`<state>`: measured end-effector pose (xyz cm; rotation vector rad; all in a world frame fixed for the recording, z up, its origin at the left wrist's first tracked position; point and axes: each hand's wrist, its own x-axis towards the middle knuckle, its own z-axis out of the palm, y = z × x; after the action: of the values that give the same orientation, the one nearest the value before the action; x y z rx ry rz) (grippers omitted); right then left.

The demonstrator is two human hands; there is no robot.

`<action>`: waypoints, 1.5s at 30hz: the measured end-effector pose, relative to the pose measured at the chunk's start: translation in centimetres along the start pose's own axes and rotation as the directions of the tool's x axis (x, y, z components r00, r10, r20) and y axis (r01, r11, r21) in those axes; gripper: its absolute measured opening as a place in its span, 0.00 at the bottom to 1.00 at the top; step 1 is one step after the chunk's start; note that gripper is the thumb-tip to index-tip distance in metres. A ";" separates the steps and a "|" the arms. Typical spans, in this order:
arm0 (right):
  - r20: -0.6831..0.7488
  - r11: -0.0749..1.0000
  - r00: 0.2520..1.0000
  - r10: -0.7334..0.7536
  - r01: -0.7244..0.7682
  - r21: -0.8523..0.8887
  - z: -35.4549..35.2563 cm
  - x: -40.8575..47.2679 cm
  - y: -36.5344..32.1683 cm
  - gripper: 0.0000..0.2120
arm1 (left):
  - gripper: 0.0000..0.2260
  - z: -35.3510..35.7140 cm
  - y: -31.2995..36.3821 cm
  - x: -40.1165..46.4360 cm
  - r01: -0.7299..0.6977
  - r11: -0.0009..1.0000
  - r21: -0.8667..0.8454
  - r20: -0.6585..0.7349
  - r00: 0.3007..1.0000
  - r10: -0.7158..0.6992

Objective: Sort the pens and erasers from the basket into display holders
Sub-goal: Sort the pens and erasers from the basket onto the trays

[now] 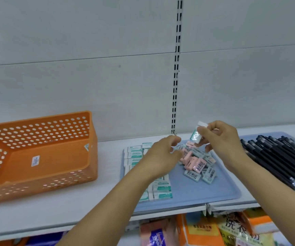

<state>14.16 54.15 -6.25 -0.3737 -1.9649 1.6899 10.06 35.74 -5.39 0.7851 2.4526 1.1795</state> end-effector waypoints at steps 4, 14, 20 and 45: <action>0.168 0.997 0.985 -0.028 0.041 -0.069 4.7 0.2 -0.3 0.08 | 0.11 -2.2 -1.4 -3.9 -0.137 0.990 0.033 -0.216 0.966 0.141; 0.675 0.105 0.696 -0.244 0.711 -0.695 16.5 0.5 0.1 0.08 | 0.10 -15.6 -5.0 -12.7 -0.273 0.955 0.113 -0.662 0.696 0.277; 0.649 0.230 0.737 -0.187 0.675 -0.701 17.6 -0.1 -0.3 0.16 | 0.07 -23.4 -10.3 -14.2 0.008 0.965 0.261 -0.792 0.573 0.210; 0.895 0.066 0.353 0.271 0.921 -0.384 31.3 -6.0 -6.2 0.13 | 0.07 -28.7 -23.4 -18.0 0.175 0.982 -0.075 -0.774 0.611 -0.168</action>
<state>2.80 23.76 -4.19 0.9580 -3.1976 -0.3915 2.42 -4.74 -5.55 -0.0451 3.0987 1.6866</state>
